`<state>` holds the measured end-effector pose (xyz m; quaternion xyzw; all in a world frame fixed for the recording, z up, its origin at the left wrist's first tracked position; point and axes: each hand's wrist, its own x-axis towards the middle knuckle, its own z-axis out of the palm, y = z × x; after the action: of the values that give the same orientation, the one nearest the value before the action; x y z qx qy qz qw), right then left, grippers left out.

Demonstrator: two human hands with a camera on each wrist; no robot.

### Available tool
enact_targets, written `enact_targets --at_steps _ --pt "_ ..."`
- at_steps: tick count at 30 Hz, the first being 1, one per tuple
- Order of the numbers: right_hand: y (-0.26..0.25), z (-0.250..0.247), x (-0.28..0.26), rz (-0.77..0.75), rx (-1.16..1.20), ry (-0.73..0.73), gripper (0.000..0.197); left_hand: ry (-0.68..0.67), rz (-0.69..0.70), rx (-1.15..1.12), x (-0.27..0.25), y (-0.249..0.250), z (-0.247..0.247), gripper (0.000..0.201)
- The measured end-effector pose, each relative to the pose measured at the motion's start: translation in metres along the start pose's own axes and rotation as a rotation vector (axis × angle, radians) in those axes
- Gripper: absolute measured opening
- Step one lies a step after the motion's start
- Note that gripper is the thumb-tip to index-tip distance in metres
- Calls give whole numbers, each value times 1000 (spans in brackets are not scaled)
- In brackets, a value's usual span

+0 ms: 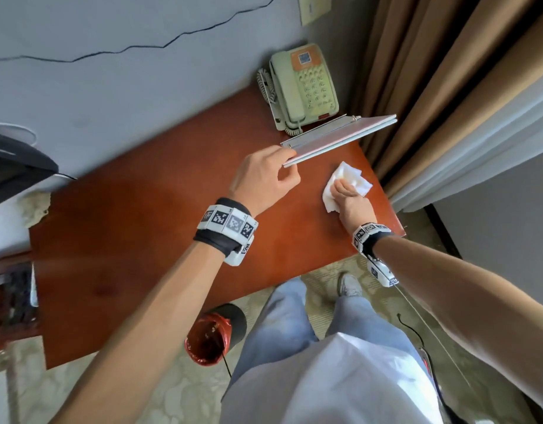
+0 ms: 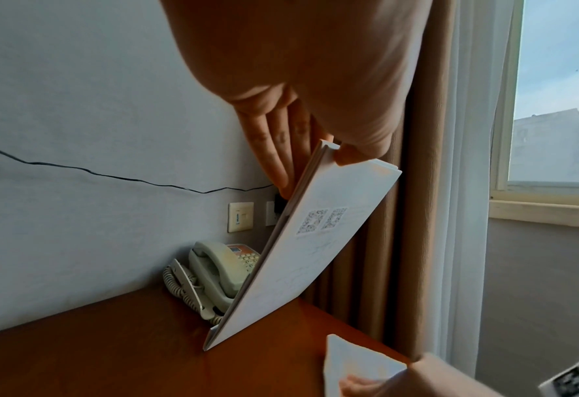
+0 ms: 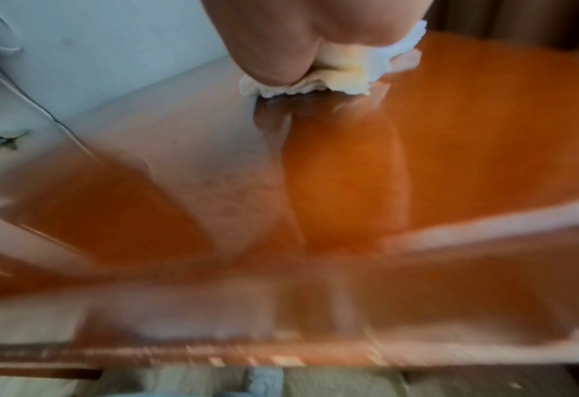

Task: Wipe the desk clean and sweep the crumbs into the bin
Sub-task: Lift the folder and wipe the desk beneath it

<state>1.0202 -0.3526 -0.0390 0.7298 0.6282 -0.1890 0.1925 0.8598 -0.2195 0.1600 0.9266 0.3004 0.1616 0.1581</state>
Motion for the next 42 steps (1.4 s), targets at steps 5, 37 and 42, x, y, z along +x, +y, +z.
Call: enact_targets --at_steps 5,37,42 --pt "-97 -34 35 -106 383 177 71 55 57 -22 9 -11 -2 22" --pt "-139 -79 89 -159 514 165 37 26 117 -37 35 -24 -23 20" --pt "-150 -57 78 -344 376 154 55 -4 123 -17 37 -20 -26 16"
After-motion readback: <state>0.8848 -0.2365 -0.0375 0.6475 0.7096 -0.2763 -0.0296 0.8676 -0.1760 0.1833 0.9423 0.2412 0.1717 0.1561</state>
